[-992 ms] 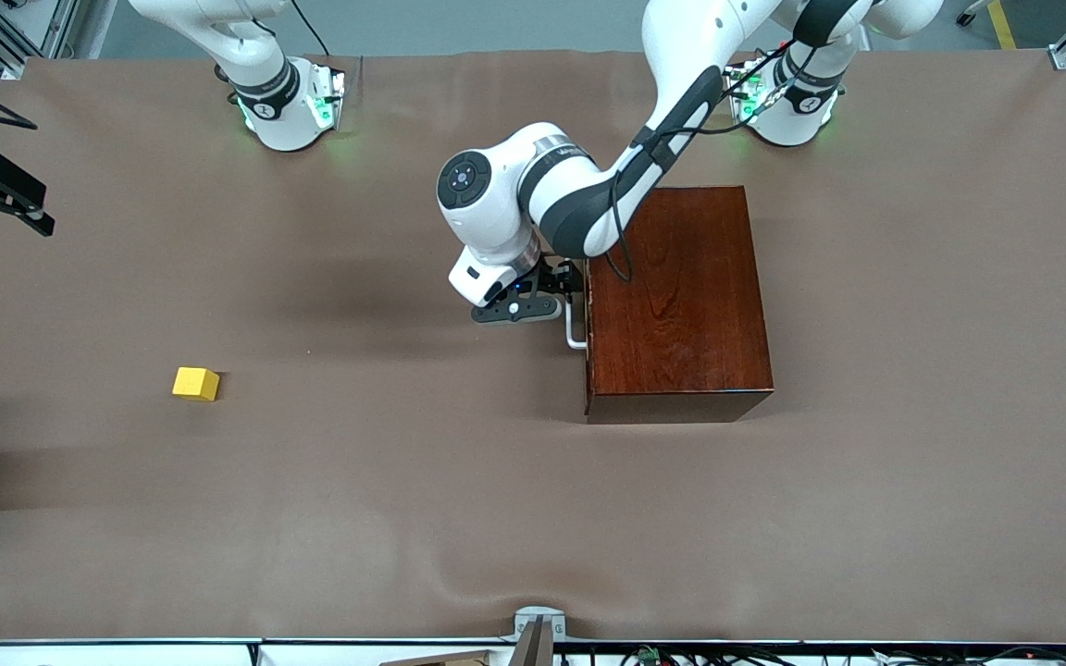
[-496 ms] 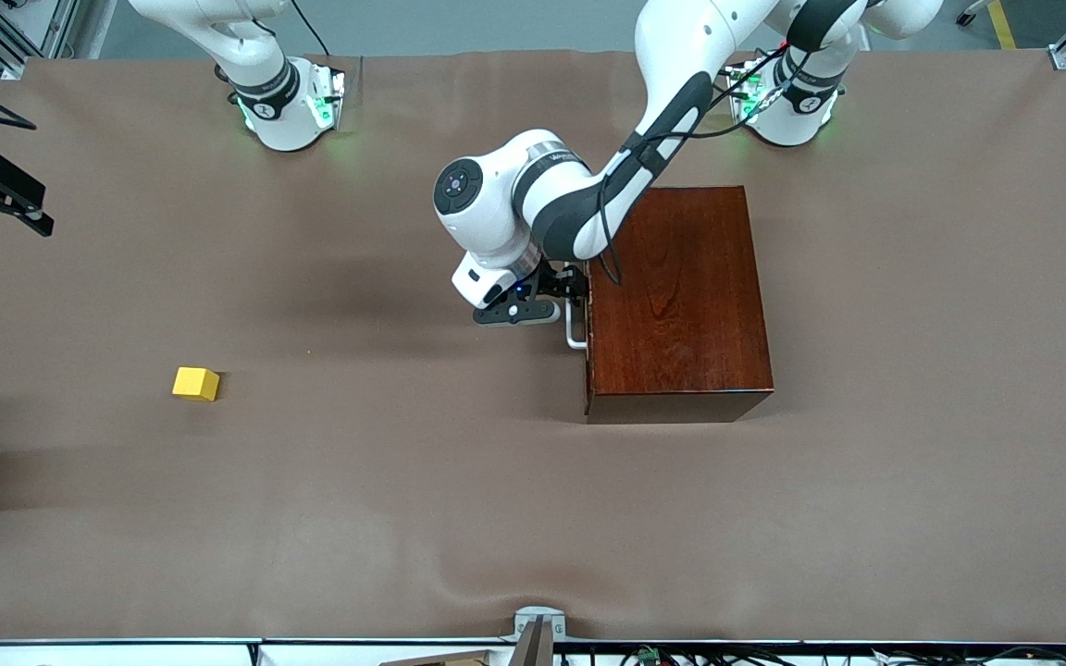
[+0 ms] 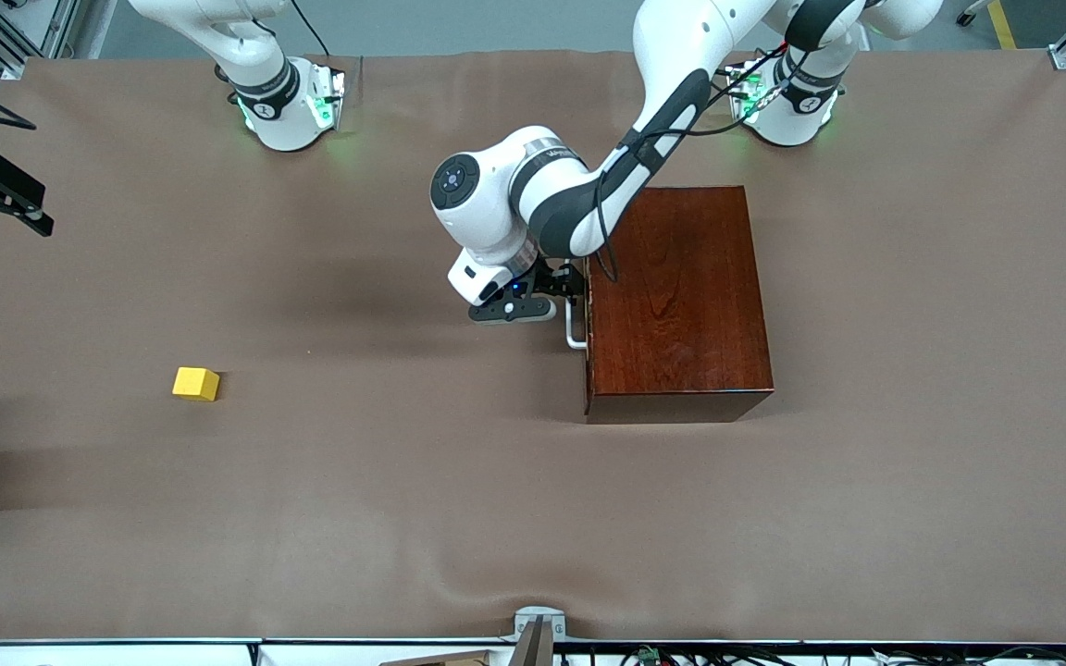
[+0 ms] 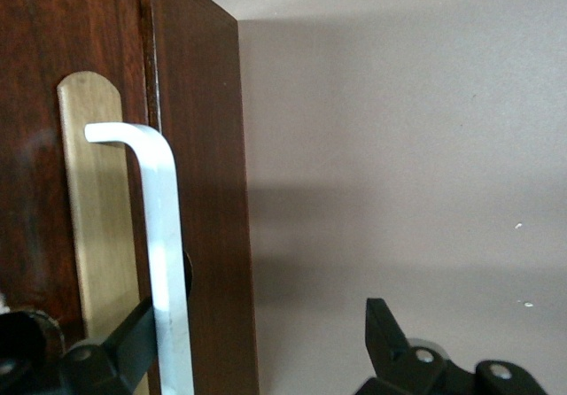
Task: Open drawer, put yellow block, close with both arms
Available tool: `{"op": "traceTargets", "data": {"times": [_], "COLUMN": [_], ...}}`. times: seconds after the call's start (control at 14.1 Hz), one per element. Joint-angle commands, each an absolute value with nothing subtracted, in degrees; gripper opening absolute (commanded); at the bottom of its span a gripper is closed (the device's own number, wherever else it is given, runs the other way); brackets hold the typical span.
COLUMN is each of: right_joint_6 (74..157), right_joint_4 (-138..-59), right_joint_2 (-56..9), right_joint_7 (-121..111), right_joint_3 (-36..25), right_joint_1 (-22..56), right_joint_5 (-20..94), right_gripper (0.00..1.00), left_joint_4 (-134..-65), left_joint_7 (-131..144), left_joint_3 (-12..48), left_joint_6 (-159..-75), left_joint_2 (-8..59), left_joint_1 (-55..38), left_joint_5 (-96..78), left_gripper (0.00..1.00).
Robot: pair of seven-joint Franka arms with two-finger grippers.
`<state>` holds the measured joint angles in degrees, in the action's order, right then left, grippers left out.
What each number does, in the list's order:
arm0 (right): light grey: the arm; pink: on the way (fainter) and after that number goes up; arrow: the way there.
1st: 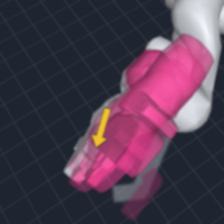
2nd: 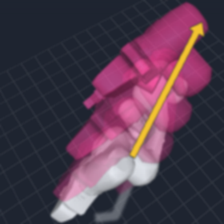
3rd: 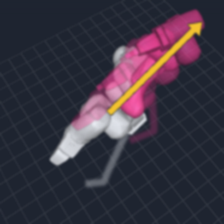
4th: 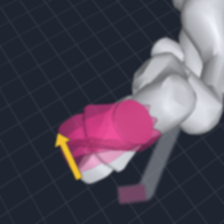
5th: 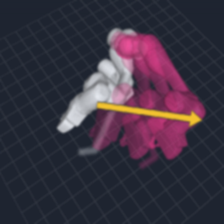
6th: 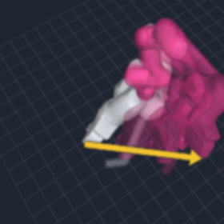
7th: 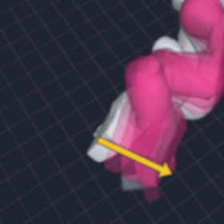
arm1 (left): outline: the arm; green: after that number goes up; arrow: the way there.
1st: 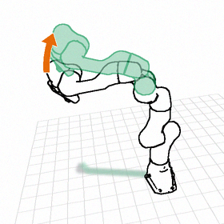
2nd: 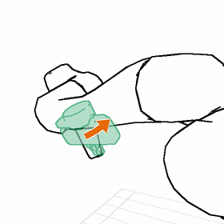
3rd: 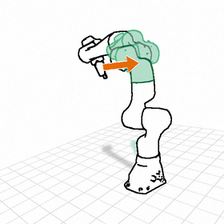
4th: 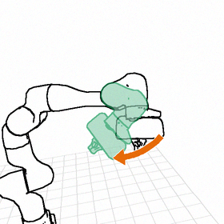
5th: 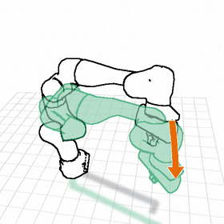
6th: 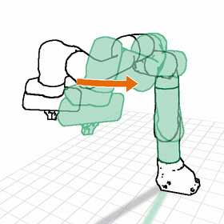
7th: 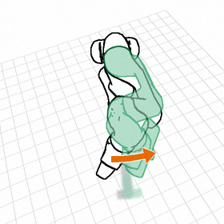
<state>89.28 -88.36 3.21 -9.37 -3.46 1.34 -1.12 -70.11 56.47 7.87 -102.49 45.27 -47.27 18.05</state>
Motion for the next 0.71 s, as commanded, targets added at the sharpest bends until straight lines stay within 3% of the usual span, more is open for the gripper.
{"op": "traceTargets", "data": {"times": [0.0, 0.64], "right_joint_6": [89.1, 89.8], "right_joint_4": [-88.5, -88.1], "right_joint_2": [3.5, 2.8], "right_joint_7": [-9.5, -9.7], "right_joint_3": [-3.1, -3.1], "right_joint_1": [0.6, 0.5], "right_joint_5": [-1.2, -1.1], "right_gripper": [1.00, 1.00], "left_joint_4": [-67.9, -67.6], "left_joint_7": [58.4, 64.0], "left_joint_3": [8.3, 8.3], "left_joint_6": [-103.0, -109.4], "left_joint_2": [46.2, 46.6], "left_joint_1": [-47.9, -48.4], "left_joint_5": [19.3, 15.8], "left_gripper": [1.00, 1.00]}}
